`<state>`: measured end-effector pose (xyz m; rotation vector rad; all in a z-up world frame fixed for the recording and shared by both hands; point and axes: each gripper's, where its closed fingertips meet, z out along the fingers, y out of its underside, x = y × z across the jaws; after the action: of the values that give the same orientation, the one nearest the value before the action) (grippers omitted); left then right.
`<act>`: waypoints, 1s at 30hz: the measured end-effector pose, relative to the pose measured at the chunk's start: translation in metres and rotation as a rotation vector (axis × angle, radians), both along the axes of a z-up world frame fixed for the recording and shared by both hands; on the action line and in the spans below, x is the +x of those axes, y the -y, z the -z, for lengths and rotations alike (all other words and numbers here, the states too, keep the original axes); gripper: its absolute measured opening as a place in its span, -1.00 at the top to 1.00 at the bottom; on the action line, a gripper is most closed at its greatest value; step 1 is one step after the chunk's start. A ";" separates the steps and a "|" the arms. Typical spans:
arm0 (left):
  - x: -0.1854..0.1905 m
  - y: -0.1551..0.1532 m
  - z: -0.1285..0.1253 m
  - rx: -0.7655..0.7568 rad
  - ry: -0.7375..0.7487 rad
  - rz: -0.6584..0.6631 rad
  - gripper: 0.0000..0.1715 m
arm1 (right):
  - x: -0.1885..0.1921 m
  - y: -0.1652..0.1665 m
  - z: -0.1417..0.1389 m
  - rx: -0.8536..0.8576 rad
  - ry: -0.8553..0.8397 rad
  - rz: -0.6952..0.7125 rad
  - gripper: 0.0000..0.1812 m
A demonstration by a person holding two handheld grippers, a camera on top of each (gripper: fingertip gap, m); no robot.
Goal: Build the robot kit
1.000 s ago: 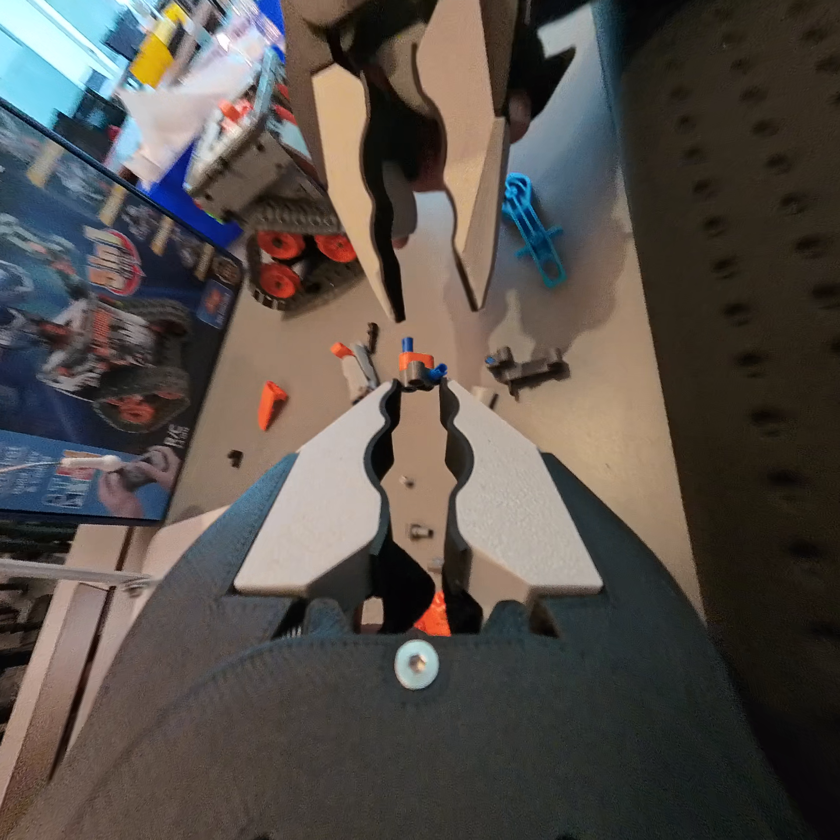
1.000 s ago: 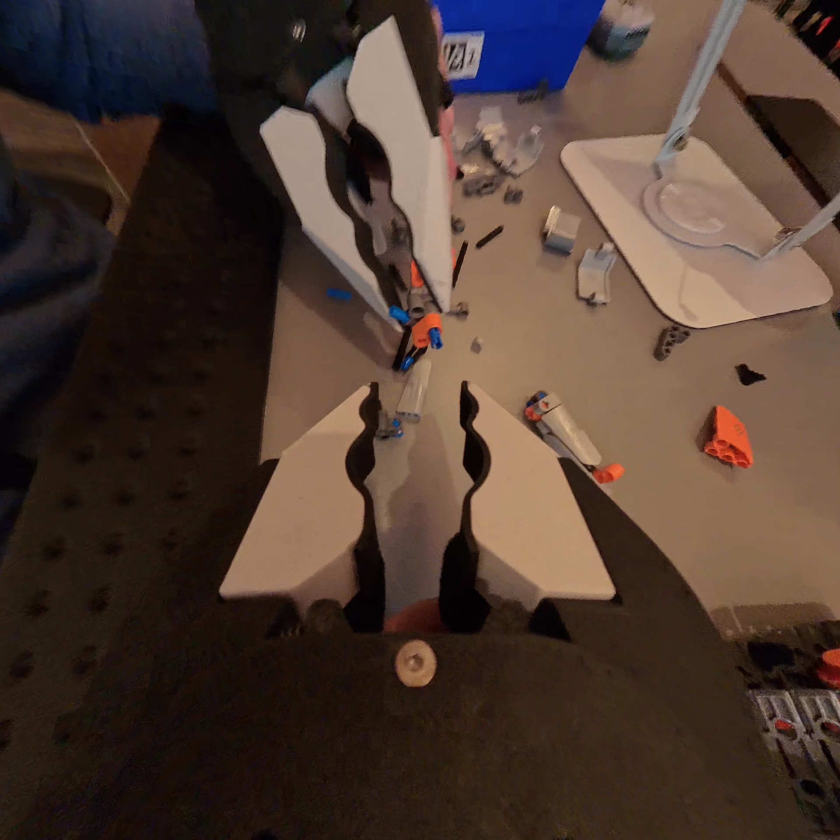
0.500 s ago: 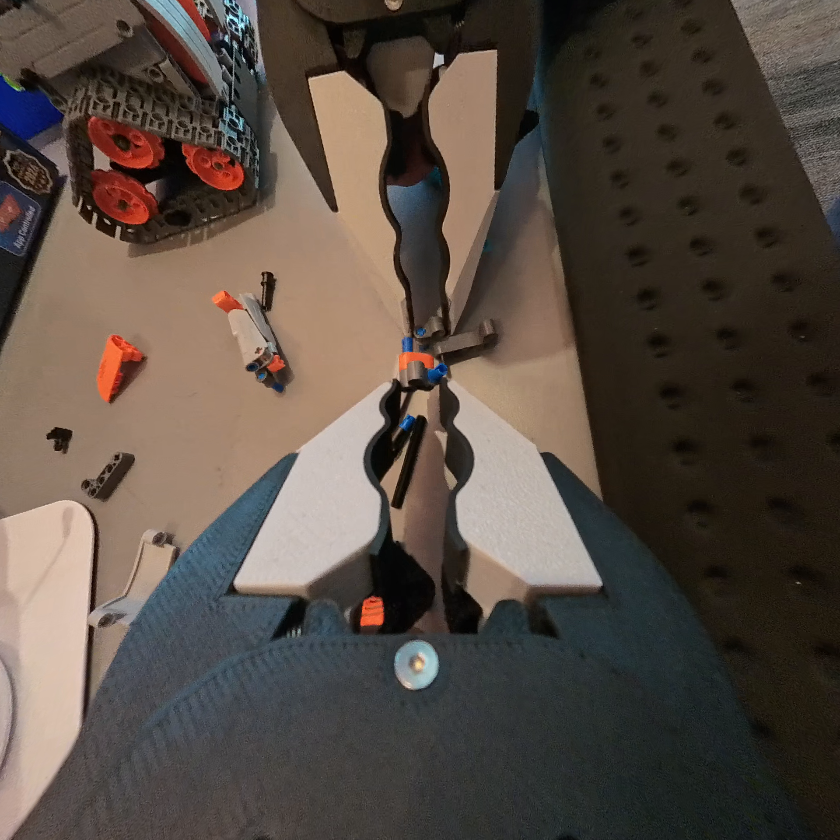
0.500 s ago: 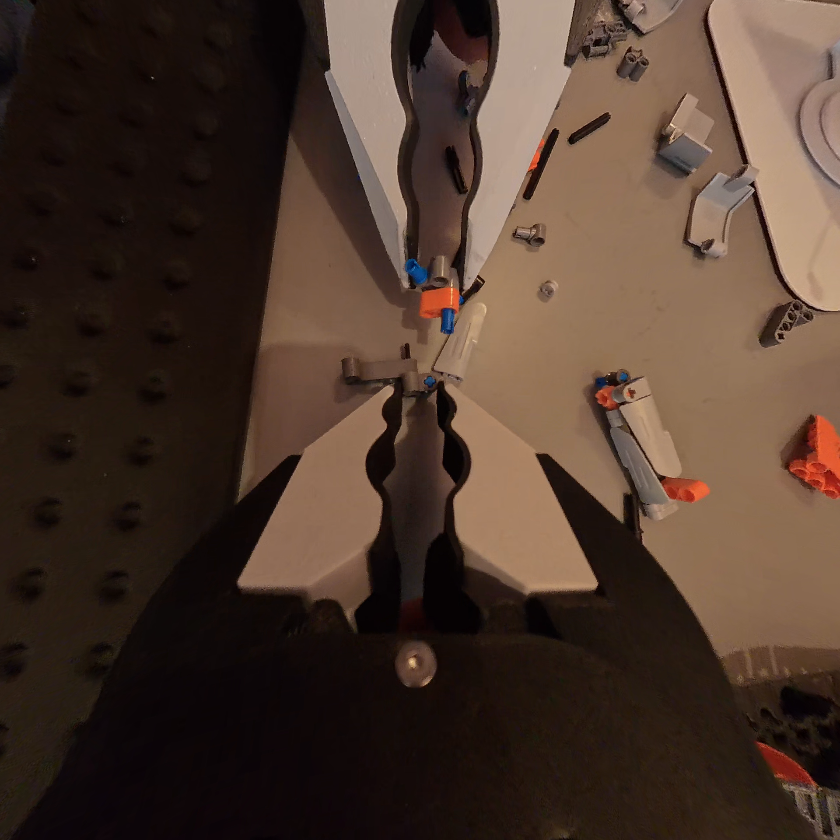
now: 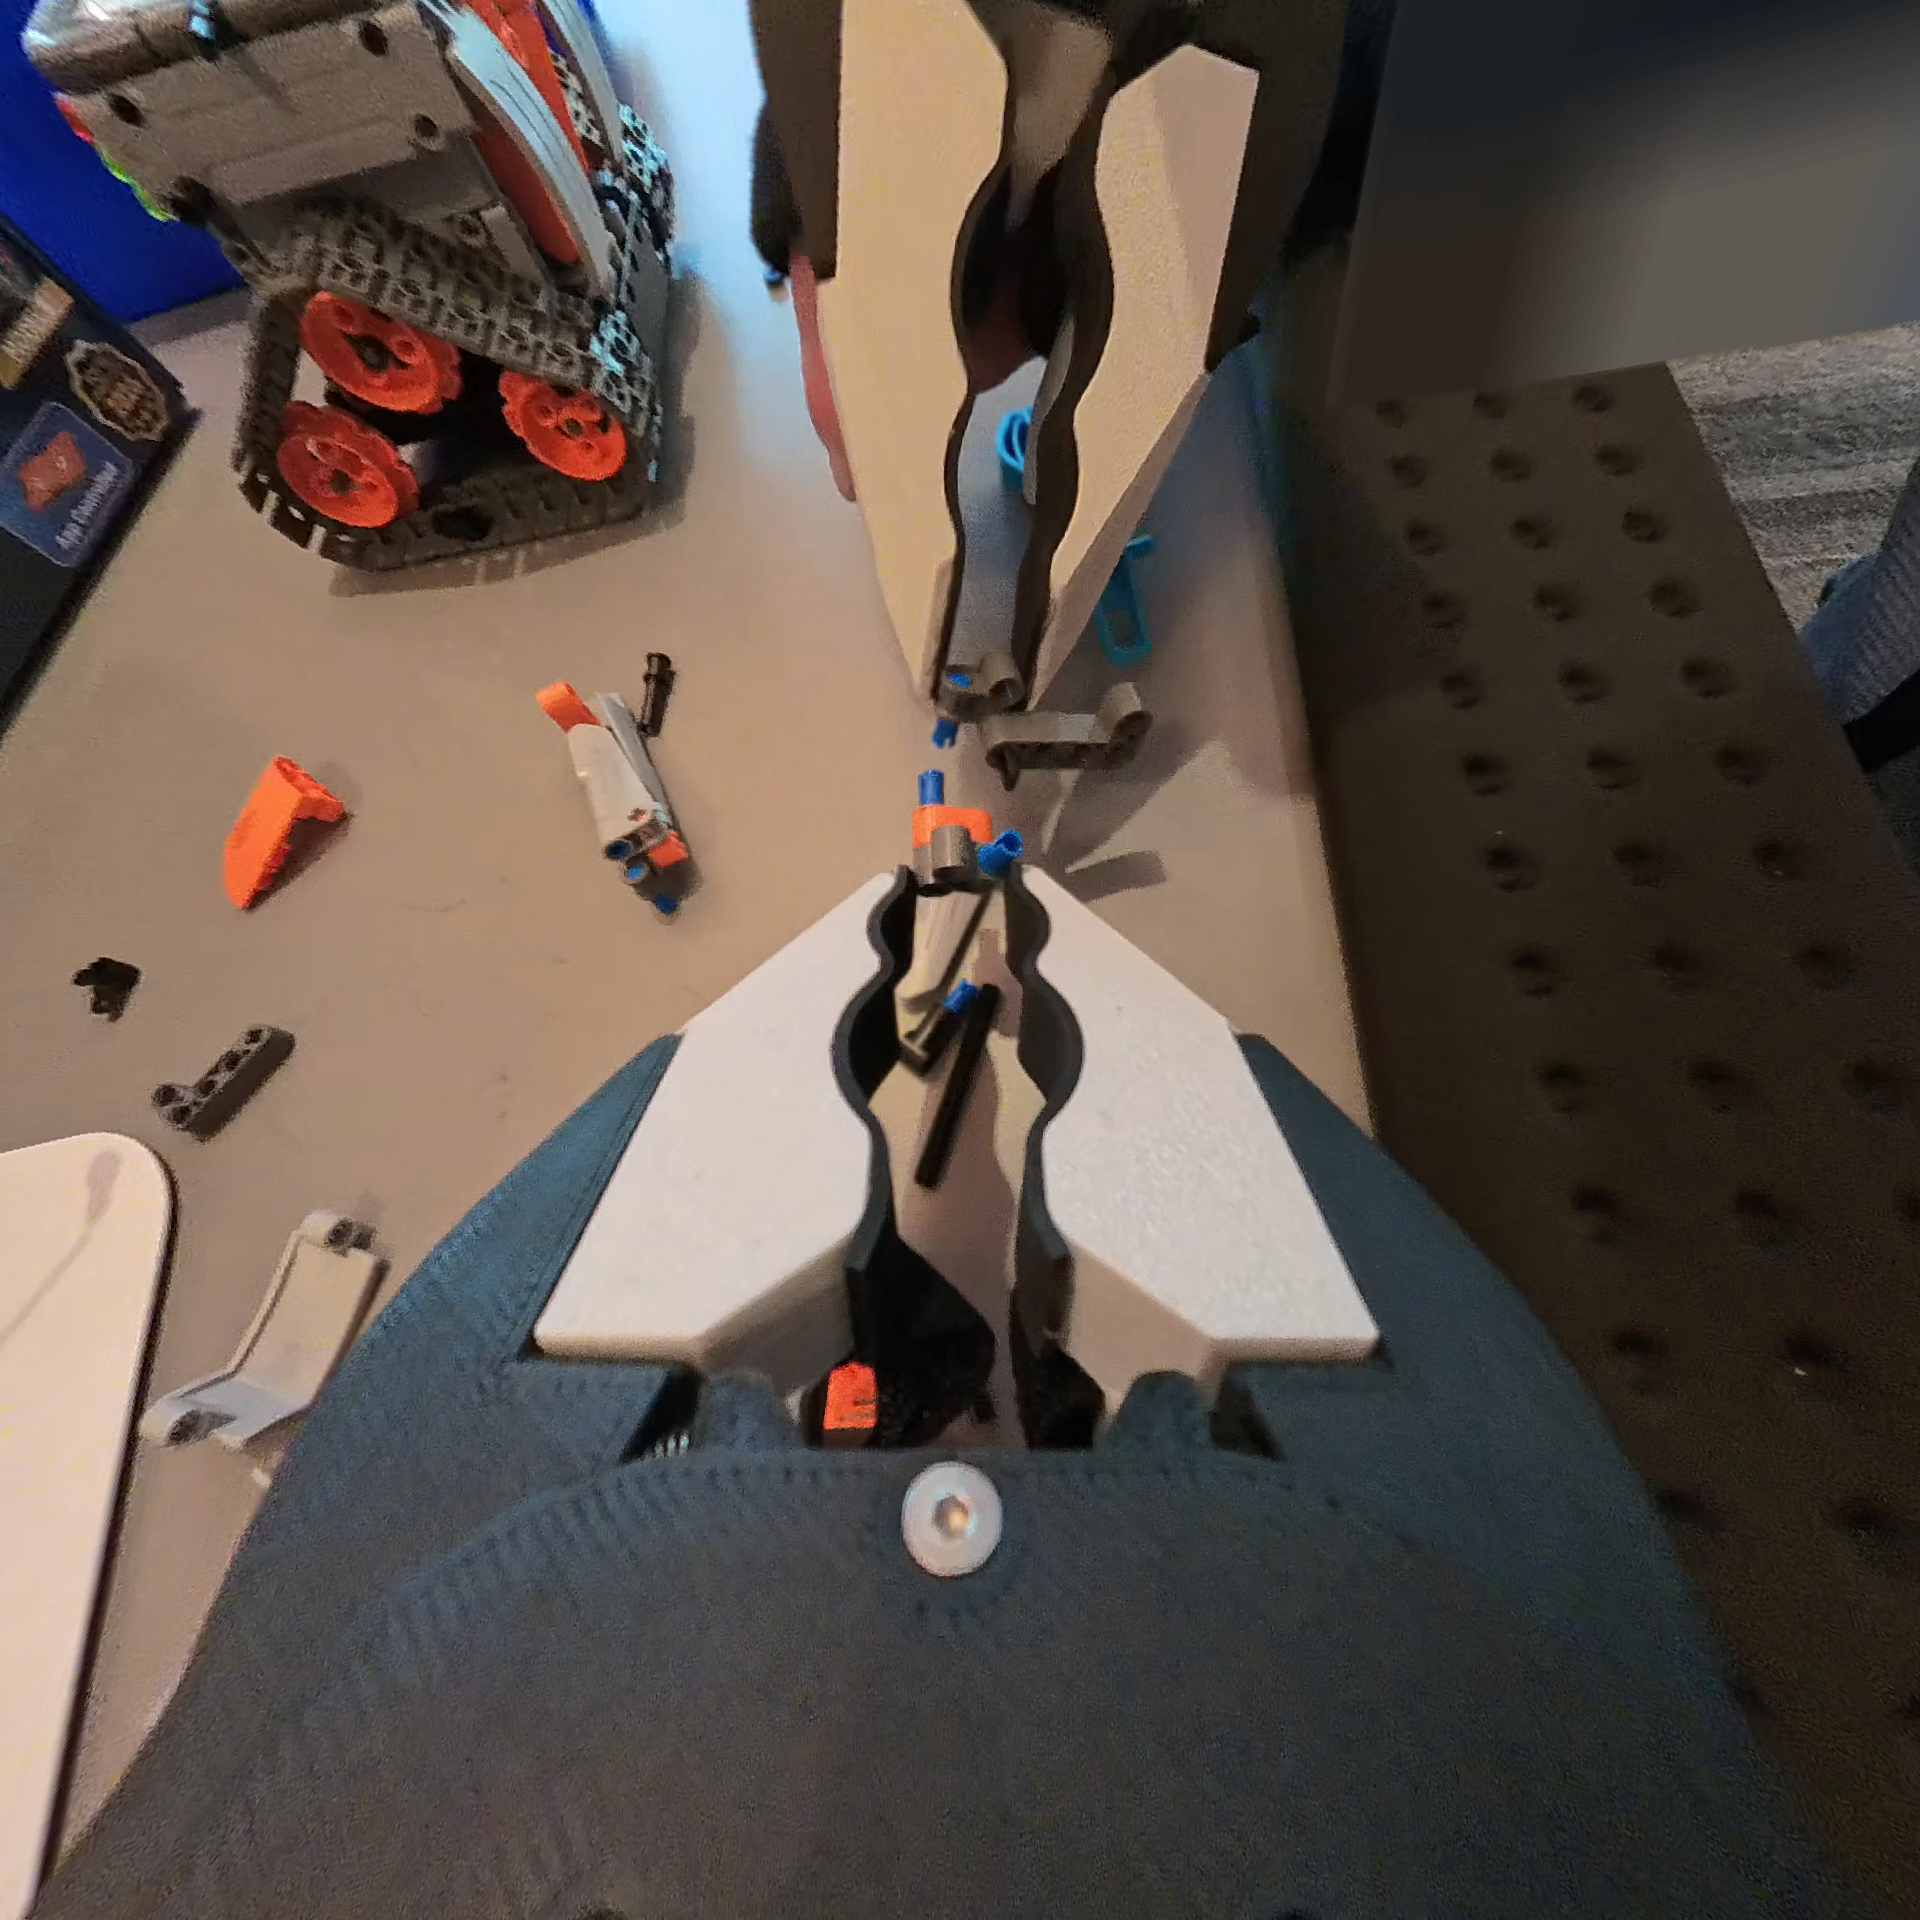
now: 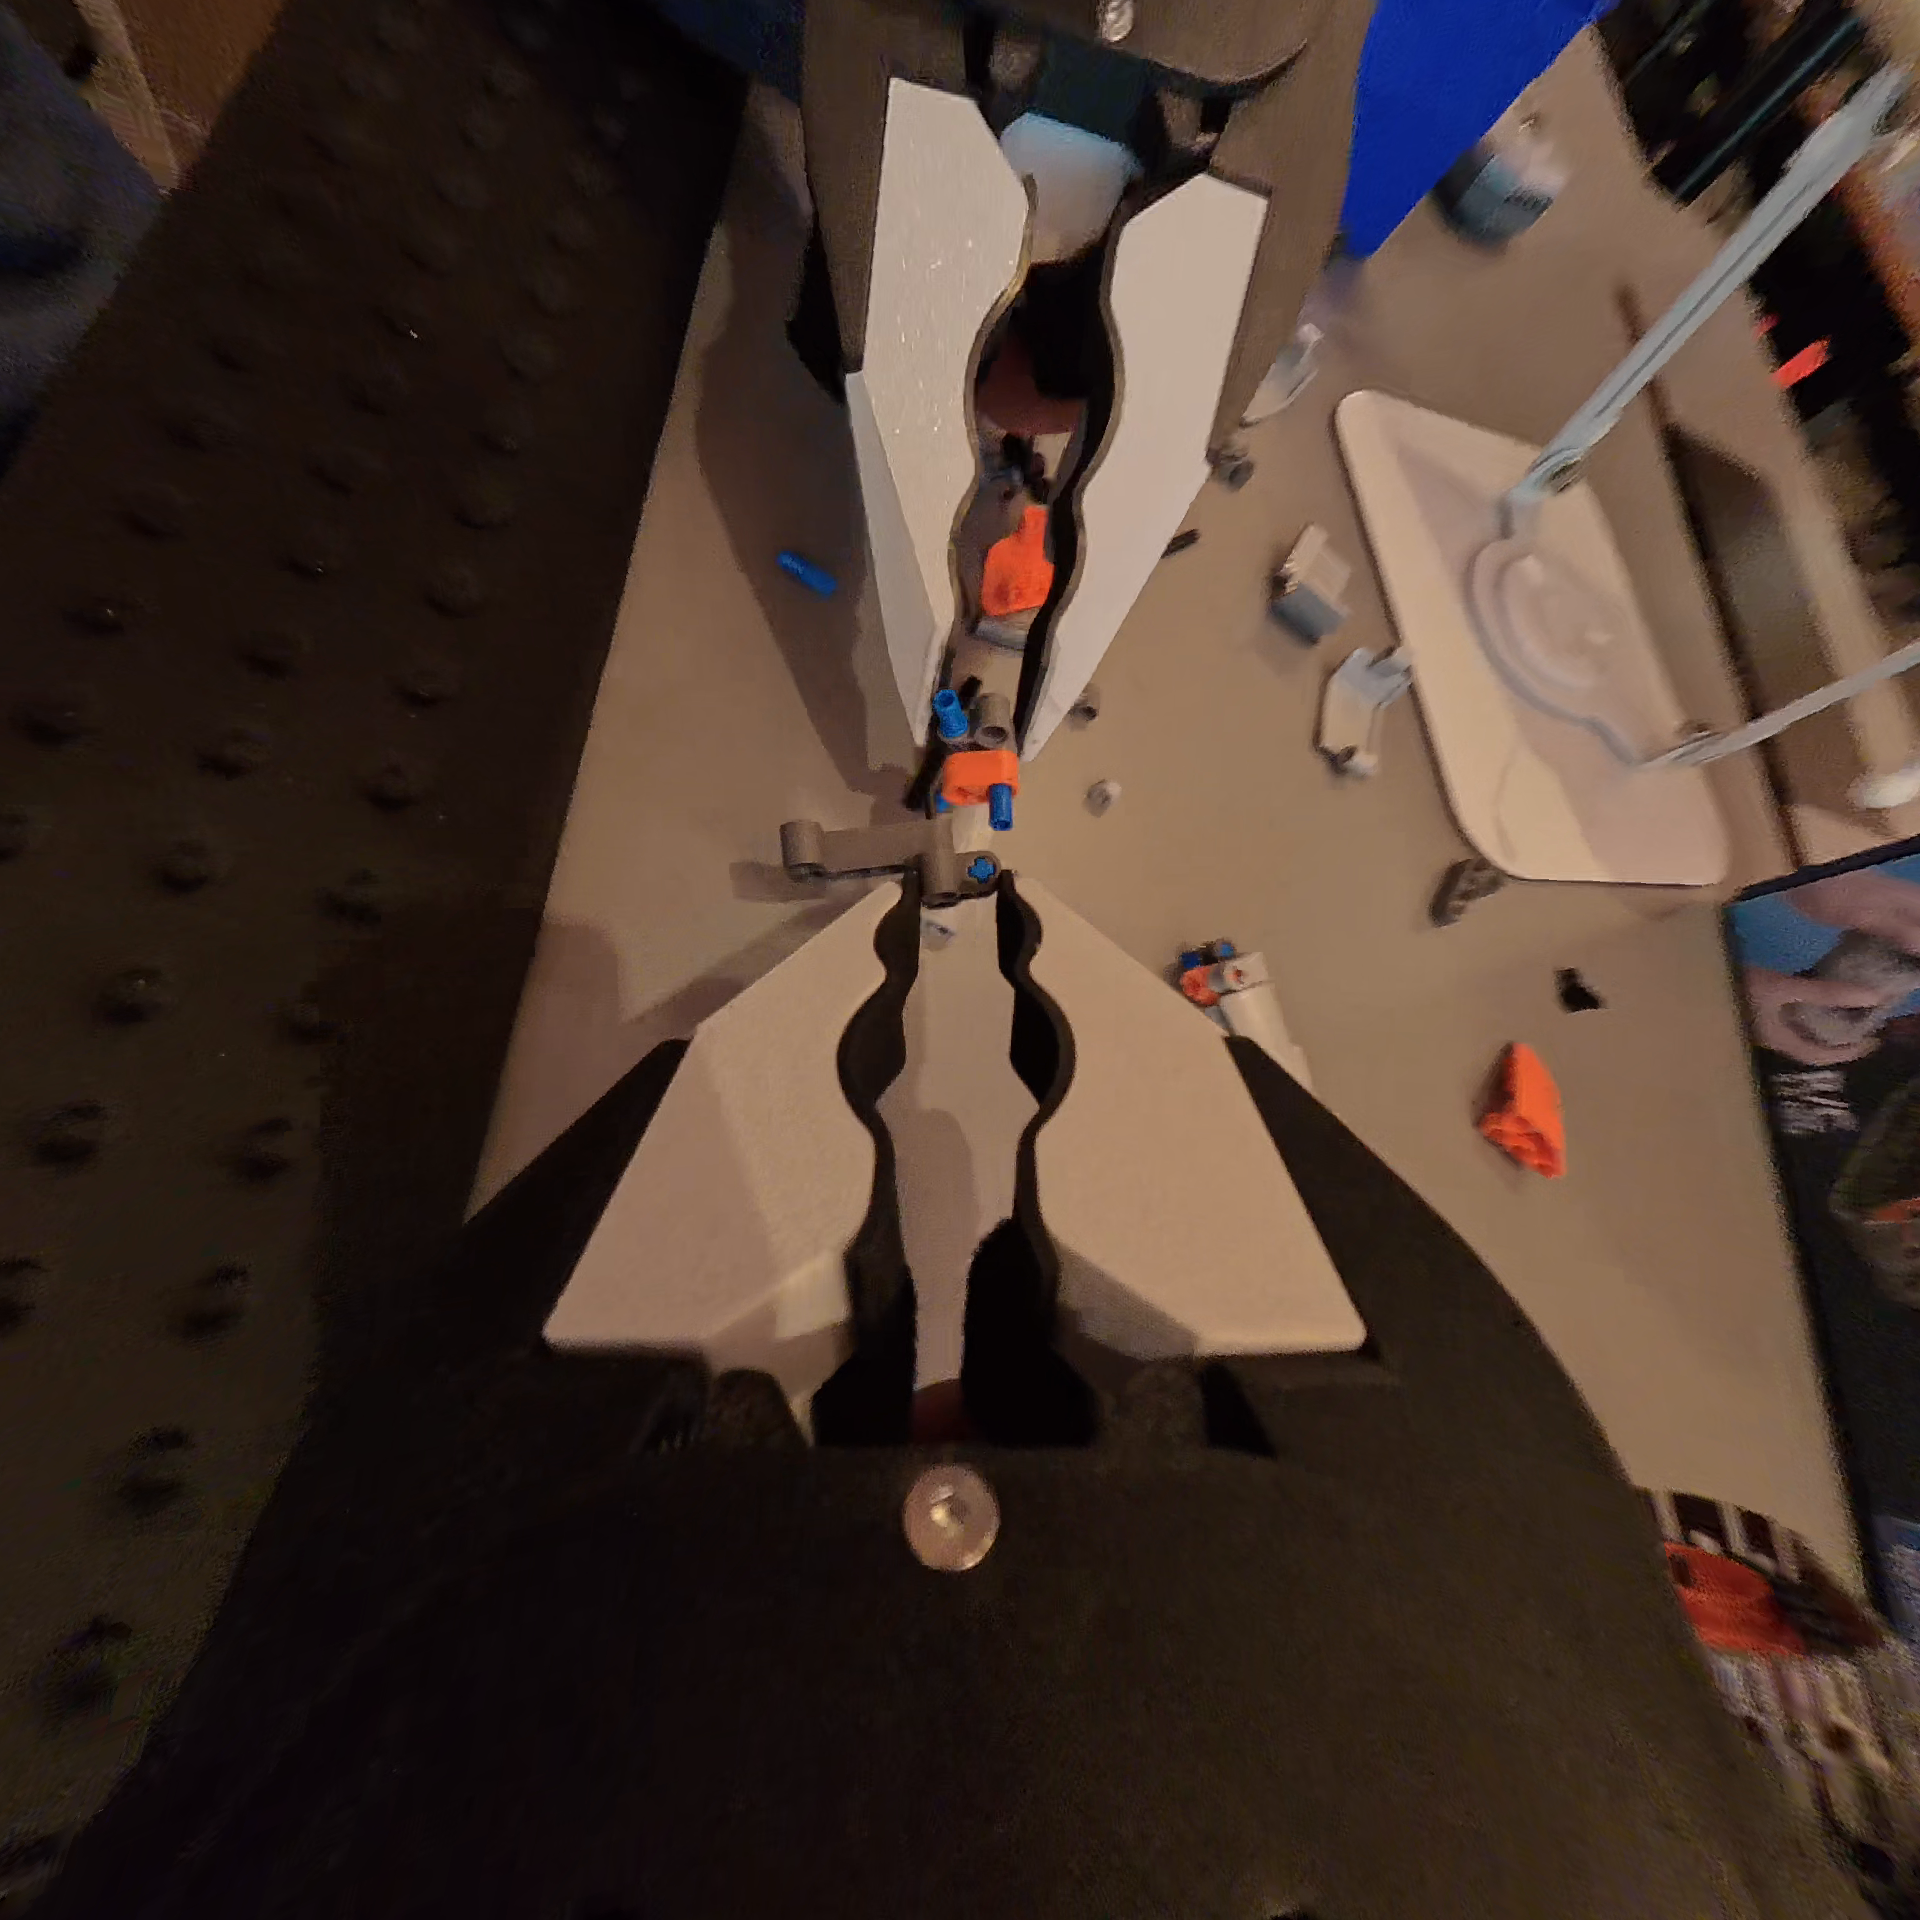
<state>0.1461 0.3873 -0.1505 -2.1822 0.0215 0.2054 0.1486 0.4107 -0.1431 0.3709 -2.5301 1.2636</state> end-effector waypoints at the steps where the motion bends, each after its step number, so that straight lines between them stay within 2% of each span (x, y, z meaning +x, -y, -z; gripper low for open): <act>1: -0.002 0.000 -0.003 0.018 -0.009 -0.010 0.82 | -0.003 -0.002 -0.004 -0.011 -0.037 0.007 0.86; 4: -0.005 -0.002 -0.016 0.079 -0.015 -0.024 0.82 | -0.007 -0.004 -0.017 -0.070 -0.163 -0.002 0.87; 8: -0.006 -0.001 -0.027 0.119 -0.021 -0.036 0.82 | -0.001 -0.001 -0.038 -0.197 -0.247 -0.041 0.86; 12: -0.003 -0.001 -0.037 0.160 -0.026 -0.029 0.82 | 0.005 -0.006 -0.066 -0.393 -0.088 -0.086 0.87; 15: -0.003 -0.001 -0.045 0.193 -0.028 -0.031 0.82 | 0.003 -0.009 -0.074 -0.457 -0.021 -0.094 0.87; 25: -0.001 -0.001 -0.045 0.201 -0.032 -0.016 0.82 | 0.003 -0.007 -0.060 -0.396 -0.013 -0.101 0.87; 30: -0.002 -0.001 -0.047 0.211 -0.052 -0.012 0.82 | -0.001 -0.004 -0.049 -0.324 -0.103 -0.077 0.87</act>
<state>0.1445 0.3885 -0.1037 -1.9667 0.0157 0.2595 0.1480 0.4144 -0.0944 0.4482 -2.1956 1.6065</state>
